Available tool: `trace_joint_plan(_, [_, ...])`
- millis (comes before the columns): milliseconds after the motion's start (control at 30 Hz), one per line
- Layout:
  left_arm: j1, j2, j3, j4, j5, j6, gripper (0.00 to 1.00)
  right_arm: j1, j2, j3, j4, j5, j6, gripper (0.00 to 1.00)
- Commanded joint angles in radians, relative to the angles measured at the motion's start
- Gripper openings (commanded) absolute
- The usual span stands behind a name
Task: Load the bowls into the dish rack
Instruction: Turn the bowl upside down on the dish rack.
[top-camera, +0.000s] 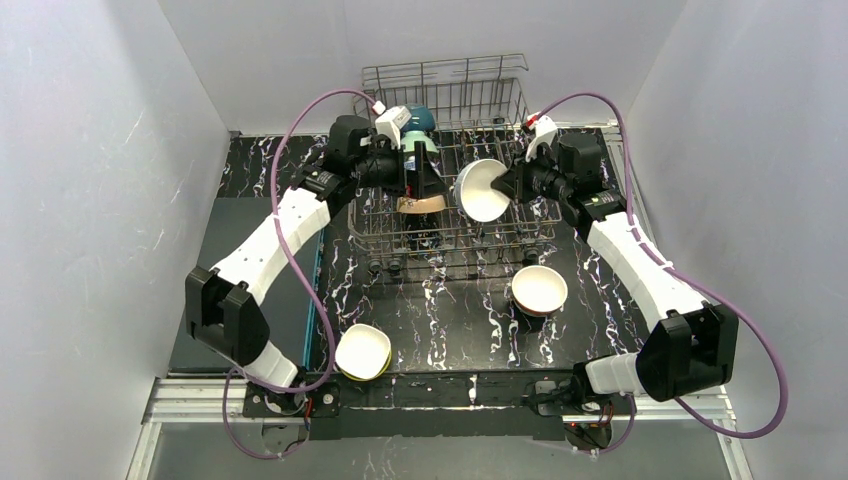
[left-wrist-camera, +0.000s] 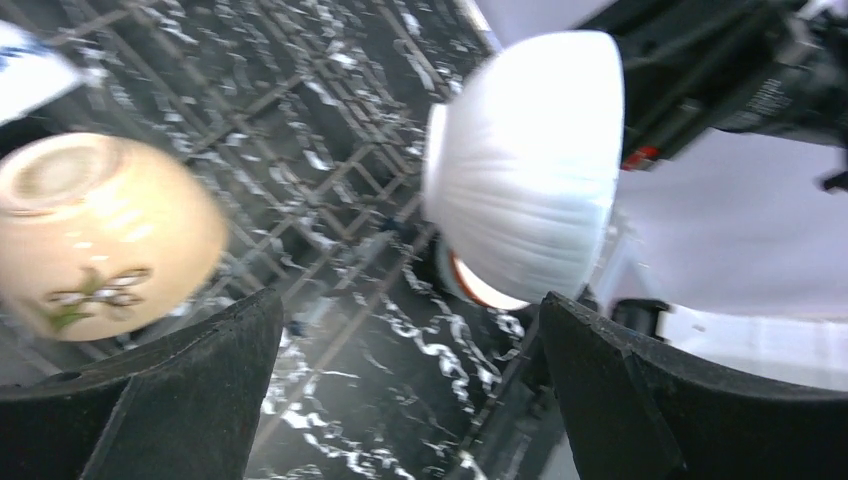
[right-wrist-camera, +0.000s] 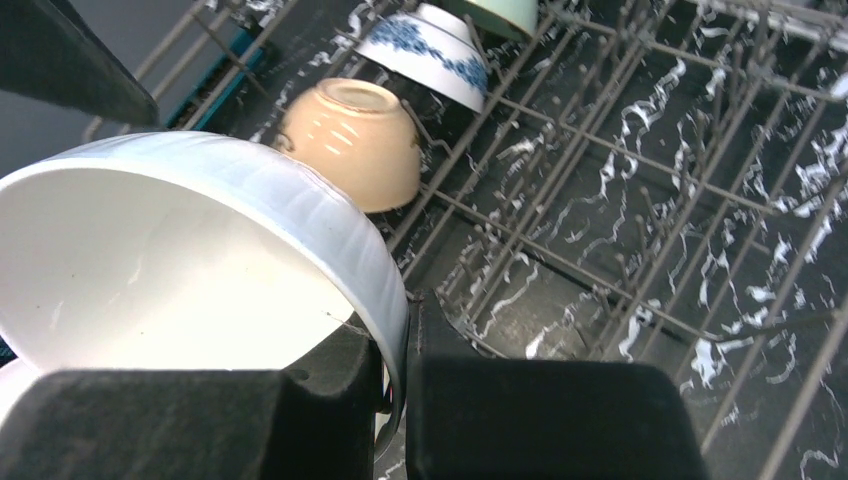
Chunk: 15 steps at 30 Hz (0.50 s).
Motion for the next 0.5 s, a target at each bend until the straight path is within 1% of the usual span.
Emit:
trace_joint_plan(0, [-0.013,-0.089,-0.060,0.180,0.198,-0.189,0.98,0.004,-0.038,0.009,0.165,-0.142,0.019,0.01])
trace_joint_plan(67, [-0.019,-0.086,-0.058,0.183,0.208,-0.203,0.98,0.006,-0.034,0.008,0.194,-0.181,0.023,0.01])
trace_joint_plan(233, [-0.045,-0.075,-0.042,0.195,0.203,-0.231,0.98,0.011,-0.029,0.007,0.199,-0.189,0.035,0.01])
trace_joint_plan(400, [-0.080,-0.065,-0.033,0.147,0.114,-0.203,0.98,0.015,-0.020,0.010,0.214,-0.206,0.053,0.01])
trace_joint_plan(467, [-0.081,-0.060,-0.041,0.156,0.097,-0.220,0.98,0.017,-0.019,0.008,0.225,-0.218,0.063,0.01])
